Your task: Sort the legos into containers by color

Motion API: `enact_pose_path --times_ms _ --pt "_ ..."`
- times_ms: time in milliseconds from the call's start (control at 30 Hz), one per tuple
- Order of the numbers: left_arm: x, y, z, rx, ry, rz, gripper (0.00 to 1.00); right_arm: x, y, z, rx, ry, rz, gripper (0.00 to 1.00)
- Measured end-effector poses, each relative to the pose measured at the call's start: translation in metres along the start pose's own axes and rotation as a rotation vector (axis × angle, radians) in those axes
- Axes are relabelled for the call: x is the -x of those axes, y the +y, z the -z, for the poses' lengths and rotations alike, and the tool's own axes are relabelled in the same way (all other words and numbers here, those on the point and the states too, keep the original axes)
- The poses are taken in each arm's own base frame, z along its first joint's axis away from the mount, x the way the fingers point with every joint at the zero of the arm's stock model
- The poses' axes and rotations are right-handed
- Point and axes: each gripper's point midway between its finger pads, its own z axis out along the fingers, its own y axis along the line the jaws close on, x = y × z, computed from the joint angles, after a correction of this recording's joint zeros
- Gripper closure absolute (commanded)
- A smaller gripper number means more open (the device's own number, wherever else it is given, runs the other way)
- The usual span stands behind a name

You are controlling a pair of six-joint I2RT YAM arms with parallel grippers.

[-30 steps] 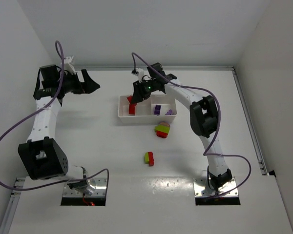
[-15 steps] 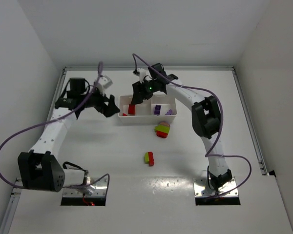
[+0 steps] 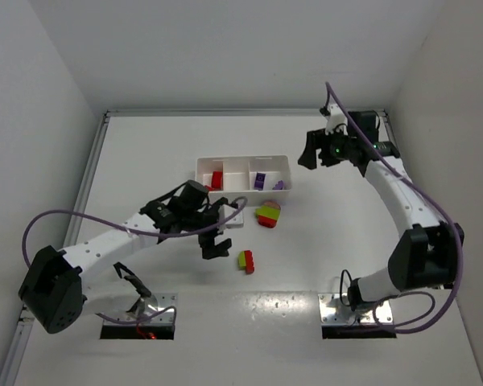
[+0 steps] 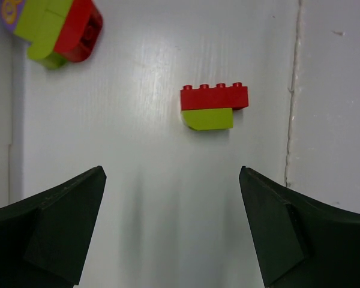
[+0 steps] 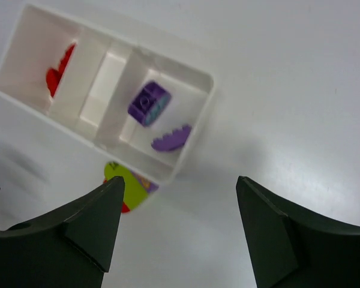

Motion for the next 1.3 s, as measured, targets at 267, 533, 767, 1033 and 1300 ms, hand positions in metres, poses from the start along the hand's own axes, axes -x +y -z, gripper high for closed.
enact_pose_path --times_ms 267,533,767,1033,1300 --pt "-0.006 -0.016 -0.028 -0.071 0.01 -0.386 0.0 -0.085 -0.014 0.034 -0.051 0.118 -0.102 0.23" --pt "0.005 0.01 -0.047 -0.392 0.042 -0.888 0.04 -0.084 -0.024 0.056 -0.078 0.065 -0.138 0.23" --pt "-0.005 0.009 -0.064 -0.675 0.073 -0.946 0.1 -0.086 -0.035 0.066 -0.1 0.048 -0.178 0.23" --pt "-0.031 -0.026 -0.05 -0.832 0.105 -0.901 0.1 -0.085 -0.046 0.082 -0.141 0.01 -0.205 0.23" --pt "-0.029 -0.026 -0.069 -0.809 0.066 -0.973 0.1 -0.092 -0.045 0.085 -0.125 0.016 -0.237 0.23"
